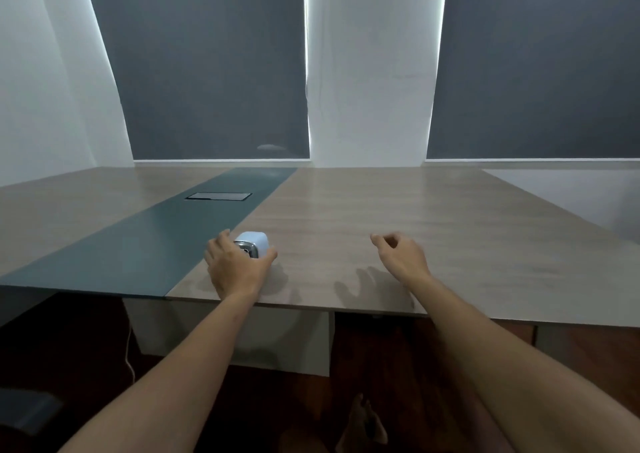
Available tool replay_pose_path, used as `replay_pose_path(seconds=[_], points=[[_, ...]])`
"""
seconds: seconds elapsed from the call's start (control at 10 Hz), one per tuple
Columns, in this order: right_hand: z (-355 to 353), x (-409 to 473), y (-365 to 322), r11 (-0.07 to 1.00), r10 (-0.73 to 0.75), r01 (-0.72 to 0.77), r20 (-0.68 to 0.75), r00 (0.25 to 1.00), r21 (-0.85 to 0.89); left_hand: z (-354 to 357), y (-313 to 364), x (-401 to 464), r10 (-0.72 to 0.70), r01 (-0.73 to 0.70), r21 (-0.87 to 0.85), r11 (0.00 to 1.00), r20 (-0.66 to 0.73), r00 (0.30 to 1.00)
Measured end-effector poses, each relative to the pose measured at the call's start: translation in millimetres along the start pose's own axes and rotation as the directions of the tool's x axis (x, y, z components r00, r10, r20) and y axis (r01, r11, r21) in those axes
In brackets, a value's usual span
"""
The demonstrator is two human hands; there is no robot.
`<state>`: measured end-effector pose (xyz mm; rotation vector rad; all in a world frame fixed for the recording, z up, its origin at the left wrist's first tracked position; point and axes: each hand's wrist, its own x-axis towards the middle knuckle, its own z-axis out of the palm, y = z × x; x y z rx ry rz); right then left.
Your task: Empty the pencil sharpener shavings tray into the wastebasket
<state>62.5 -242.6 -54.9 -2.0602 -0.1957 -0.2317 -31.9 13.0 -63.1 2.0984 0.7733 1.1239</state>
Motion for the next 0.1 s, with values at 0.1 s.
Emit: replay_pose_path(seconds=[0.1], points=[[-12.9, 0.4, 12.9, 0.971, -0.039, 0.027, -0.048, 0.998, -0.238, 7.9, 21.0, -9.9, 0.23, -0.226, 0.093, 0.97, -0.031, 0.973]])
